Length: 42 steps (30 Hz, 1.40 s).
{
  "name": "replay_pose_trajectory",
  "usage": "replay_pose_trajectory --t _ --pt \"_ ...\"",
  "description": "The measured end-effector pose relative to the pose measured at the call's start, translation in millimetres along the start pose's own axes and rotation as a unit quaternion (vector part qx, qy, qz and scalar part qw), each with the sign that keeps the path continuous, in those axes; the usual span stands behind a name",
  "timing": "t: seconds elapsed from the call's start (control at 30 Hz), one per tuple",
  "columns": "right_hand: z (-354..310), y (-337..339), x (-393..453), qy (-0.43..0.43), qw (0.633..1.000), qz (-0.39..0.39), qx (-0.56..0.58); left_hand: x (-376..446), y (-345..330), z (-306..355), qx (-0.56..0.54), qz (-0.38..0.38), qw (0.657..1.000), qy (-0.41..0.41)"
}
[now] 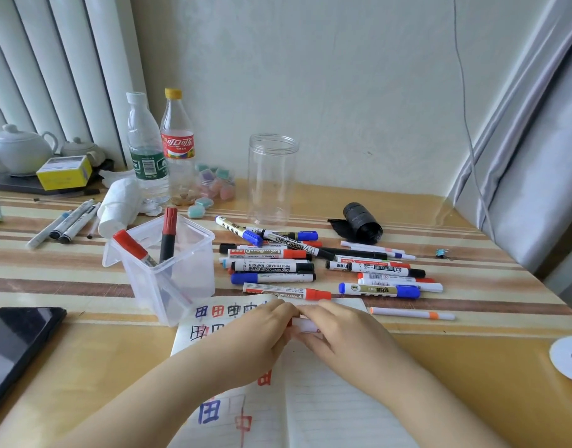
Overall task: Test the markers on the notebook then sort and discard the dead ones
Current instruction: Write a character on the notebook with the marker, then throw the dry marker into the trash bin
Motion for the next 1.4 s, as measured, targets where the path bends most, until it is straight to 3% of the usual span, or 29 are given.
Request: replay_pose_trajectory --t 0.43,0.6,0.73,0.9,1.17,1.4 --pt "-24 5 6 0.070 0.992 0.031 -0.096 -15 11 5 -0.066 0.007 0.997 0.046" --pt "-32 3 4 0.058 0.998 0.015 -0.028 -25 15 3 -0.054 0.010 0.998 0.019" --pt "-37 8 9 0.018 0.998 -0.049 0.031 -36 26 7 -0.047 0.032 0.998 0.012" --pt "-50 15 16 -0.008 0.981 -0.155 0.119 -60 54 6 -0.035 0.094 0.994 0.046" --pt "-134 39 34 0.072 0.966 -0.136 0.208 -141 105 6 -0.066 0.206 0.968 0.127" --pt "-287 44 53 0.219 0.920 -0.143 0.293 -293 157 9 -0.039 0.361 0.890 0.276"
Point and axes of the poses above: each hand's wrist, its own x-axis towards the middle knuckle, its own y-axis out of the back of the hand, z = x × y, the point moved 5 cm from there along x, towards the middle knuckle, and after that the axes turned 10 degrees about -y, right-handed, at the moved point
